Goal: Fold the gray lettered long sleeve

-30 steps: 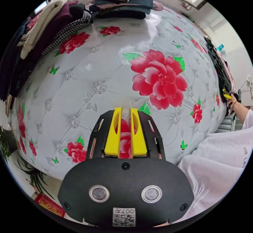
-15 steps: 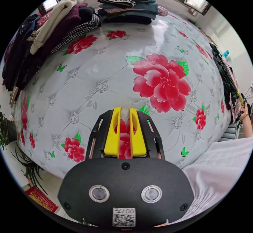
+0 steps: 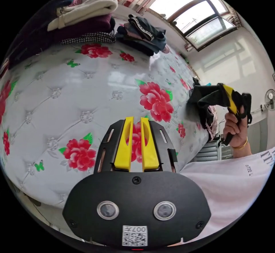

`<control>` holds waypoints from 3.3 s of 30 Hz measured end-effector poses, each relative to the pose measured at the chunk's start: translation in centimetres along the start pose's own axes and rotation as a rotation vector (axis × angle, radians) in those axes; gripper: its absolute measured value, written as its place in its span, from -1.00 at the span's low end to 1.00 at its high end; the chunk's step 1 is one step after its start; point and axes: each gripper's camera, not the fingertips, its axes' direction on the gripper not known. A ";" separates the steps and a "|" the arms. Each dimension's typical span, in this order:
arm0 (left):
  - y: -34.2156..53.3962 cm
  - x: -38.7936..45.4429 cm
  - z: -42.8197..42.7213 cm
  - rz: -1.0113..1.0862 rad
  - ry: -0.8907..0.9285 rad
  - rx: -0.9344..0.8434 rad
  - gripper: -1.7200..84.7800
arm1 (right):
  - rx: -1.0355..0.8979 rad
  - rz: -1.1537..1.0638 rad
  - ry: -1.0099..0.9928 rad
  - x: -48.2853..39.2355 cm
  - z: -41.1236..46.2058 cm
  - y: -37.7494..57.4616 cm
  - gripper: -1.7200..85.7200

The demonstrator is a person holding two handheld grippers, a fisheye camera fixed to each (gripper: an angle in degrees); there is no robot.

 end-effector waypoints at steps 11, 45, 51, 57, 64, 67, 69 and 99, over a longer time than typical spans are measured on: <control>6.3 -11.2 -11.2 -0.189 0.031 0.121 -0.86 | -0.496 -0.490 -0.321 -15.6 19.1 0.4 -0.89; -12.5 8.9 8.2 0.321 -0.140 -0.444 -0.85 | -0.338 0.201 0.835 20.3 0.3 0.4 -0.90; -16.4 7.7 6.3 0.223 -0.043 -0.402 -0.84 | -0.132 0.195 0.628 16.0 -3.4 2.0 -0.96; -20.2 9.4 1.4 0.276 0.235 -0.343 -0.74 | 0.104 0.046 0.357 7.1 -6.1 4.9 -0.96; -24.3 10.5 1.0 0.188 0.706 -0.299 -0.65 | 0.015 -0.079 0.204 1.5 -0.6 7.9 -0.97; -25.0 10.0 1.1 0.112 0.861 -0.307 -0.61 | -0.044 -0.128 0.189 -0.2 1.4 9.0 -0.97; -25.1 9.9 0.9 0.097 0.889 -0.307 -0.60 | -0.081 -0.157 0.194 -1.1 2.4 9.6 -0.97; -33.1 35.4 -38.2 0.981 1.024 0.176 -0.98 | 0.256 -0.475 0.263 -5.0 -13.1 11.3 -0.85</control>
